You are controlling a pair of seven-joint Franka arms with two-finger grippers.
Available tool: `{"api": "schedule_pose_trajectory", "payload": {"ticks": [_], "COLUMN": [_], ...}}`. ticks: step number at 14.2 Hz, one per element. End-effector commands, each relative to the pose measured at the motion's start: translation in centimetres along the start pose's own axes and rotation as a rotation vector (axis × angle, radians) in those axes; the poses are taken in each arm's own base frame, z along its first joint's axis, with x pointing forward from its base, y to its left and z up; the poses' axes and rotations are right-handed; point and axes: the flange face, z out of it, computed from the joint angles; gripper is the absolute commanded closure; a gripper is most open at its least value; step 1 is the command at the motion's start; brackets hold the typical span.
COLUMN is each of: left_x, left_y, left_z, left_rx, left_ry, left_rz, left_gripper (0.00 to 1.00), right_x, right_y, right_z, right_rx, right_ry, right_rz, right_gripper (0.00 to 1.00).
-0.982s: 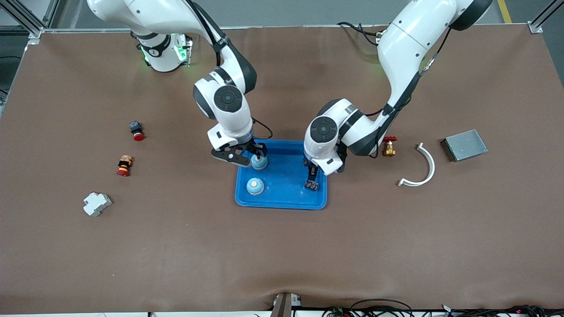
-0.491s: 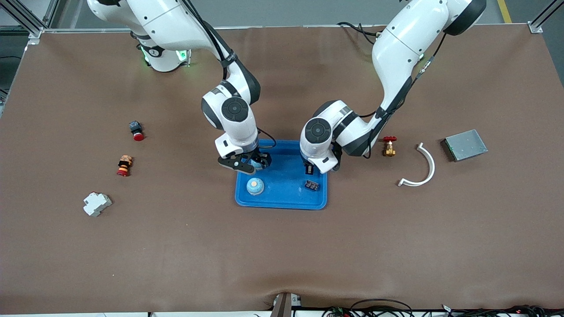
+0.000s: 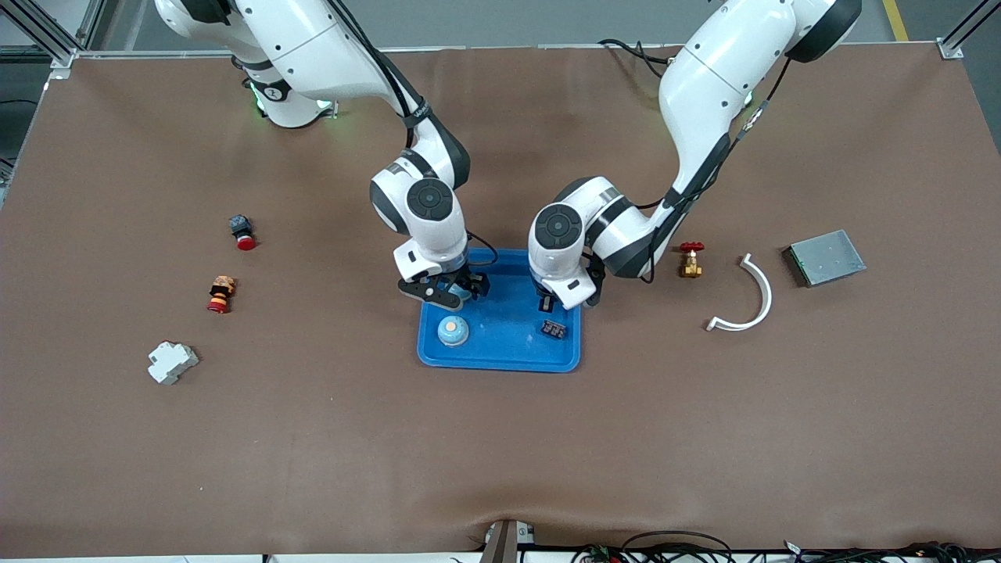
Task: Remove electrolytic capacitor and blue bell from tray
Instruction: 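Close the right gripper on the bell while the left gripper grips a capacitor, then carry the black capacitor with the left gripper beside the white arc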
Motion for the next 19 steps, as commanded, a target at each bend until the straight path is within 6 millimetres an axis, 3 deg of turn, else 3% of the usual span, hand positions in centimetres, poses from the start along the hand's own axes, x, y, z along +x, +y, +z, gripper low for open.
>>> {"api": "schedule_pose_trajectory", "payload": {"ticks": [1,3,4,5,6,7,9,12,13,14,15,16,19], "left_x": [1.6,5.1,8.6,11.9,13.3,14.9,21.1,27.0,28.1,28.2,28.4,29.1,29.8], "left_y": [2.3,3.3,4.1,4.3,3.8,3.3,2.5,1.3,0.4,-0.2,-0.8,-1.1,-2.9], "left_z": [-5.9,-9.3,-10.7,-10.6,-10.4,-9.1,-6.4,-2.5,-1.2,-0.6,-0.4,-1.1,-1.3], "left_rx": [-0.001,0.046,0.054,0.076,0.091,0.122,0.185,0.226,0.247,0.258,0.266,0.260,0.287], "left_ry": [0.057,0.088,0.067,0.050,0.053,0.062,0.074,0.082,0.100,0.126,0.141,0.146,0.150], "left_rz": [0.043,0.128,0.093,0.053,0.050,0.040,-0.005,0.050,0.056,0.077,0.085,0.076,0.152], "left_gripper": [1.00,1.00,1.00,1.00,1.00,1.00,1.00,1.00,1.00,1.00,1.00,1.00,1.00], "right_x": [-0.7,-0.9,-0.8,-0.6,-0.5,-0.6,-0.6,-0.4,-0.3,-0.3,0.0,-0.5,-0.3], "right_y": [-1.0,-1.1,-1.1,-1.4,-1.5,-1.6,-1.6,-1.4,-1.3,-1.3,-1.2,-1.6,-2.0], "right_z": [0.1,0.0,0.0,0.1,0.2,0.4,0.5,0.9,1.0,1.1,1.1,1.1,0.9], "right_rx": [0.000,0.001,0.000,0.004,0.004,0.002,0.000,-0.005,-0.009,-0.013,-0.014,-0.011,-0.002], "right_ry": [0.017,0.019,0.020,0.022,0.022,0.021,0.020,0.023,0.029,0.032,0.034,0.034,0.031], "right_rz": [0.013,0.020,0.020,0.020,0.023,0.022,0.022,0.017,0.008,-0.002,-0.008,-0.008,0.021], "right_gripper": [0.00,0.00,0.00,0.00,0.00,0.00,0.00,0.00,0.00,0.25,0.43,0.99,1.00]}}
